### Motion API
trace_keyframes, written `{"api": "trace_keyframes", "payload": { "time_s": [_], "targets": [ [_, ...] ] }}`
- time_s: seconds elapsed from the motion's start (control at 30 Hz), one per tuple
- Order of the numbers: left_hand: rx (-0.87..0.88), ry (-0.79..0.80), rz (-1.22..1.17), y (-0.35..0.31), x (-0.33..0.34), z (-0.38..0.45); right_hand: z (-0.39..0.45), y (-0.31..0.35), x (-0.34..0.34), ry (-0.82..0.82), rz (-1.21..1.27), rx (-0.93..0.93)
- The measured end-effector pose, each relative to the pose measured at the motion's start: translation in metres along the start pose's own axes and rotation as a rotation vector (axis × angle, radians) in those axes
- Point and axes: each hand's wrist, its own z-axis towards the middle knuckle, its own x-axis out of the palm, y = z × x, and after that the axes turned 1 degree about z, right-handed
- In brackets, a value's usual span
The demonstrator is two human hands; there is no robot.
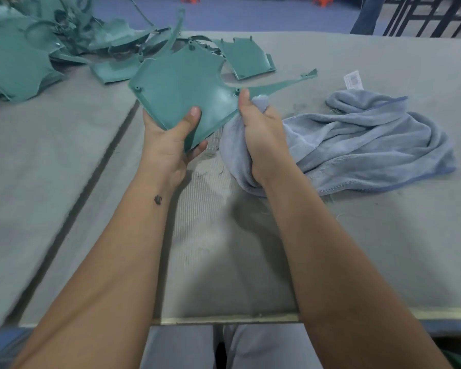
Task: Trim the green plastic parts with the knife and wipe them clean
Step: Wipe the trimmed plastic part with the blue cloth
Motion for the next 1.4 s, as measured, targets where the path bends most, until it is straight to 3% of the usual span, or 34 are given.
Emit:
{"api": "trace_keyframes", "payload": {
  "time_s": [0.23,0.43,0.9,1.0,1.13,1.27,1.4],
  "targets": [
    [-0.014,0.06,0.039,-0.001,-0.009,0.004,0.014,0.008,-0.018,-0.275,0.044,0.083],
    [-0.049,0.186,0.083,-0.003,-0.013,0.001,0.022,0.02,-0.05,-0.504,0.135,-0.017],
    [-0.016,0.031,0.034,0.001,-0.009,0.005,0.012,0.008,-0.016,-0.282,-0.117,-0.095],
    [-0.12,-0.087,-0.217,-0.001,-0.001,0.0,0.013,0.004,-0.015,-0.286,-0.12,-0.028],
    [-0.204,-0.037,-0.627,-0.001,0.019,-0.01,0.012,0.0,-0.009,-0.276,-0.038,0.081],
    [-0.344,0.121,-0.659,0.007,0.039,-0.026,0.009,-0.006,-0.008,-0.19,0.004,0.101],
    [-0.316,0.035,-0.622,0.002,0.042,-0.023,0.009,-0.01,-0.007,-0.159,0.057,0.131]
  ]
}}
